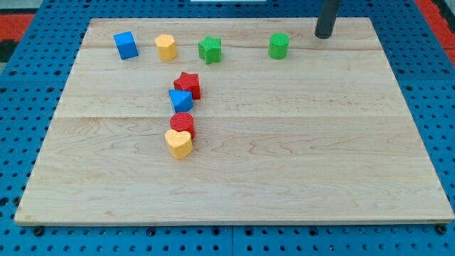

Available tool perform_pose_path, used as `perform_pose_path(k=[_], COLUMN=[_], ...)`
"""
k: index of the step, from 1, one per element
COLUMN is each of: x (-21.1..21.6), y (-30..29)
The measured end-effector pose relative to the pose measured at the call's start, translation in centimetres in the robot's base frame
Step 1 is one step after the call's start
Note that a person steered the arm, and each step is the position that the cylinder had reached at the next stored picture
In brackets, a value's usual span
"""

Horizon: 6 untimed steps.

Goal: Move the green circle slightly to the down

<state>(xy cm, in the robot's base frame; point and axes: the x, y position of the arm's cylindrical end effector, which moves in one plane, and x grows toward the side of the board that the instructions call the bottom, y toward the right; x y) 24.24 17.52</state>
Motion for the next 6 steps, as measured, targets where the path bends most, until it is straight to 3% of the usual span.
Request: perform_pose_path(k=[1, 6], x=[-0.2, 1.0], y=[-3.0, -5.9])
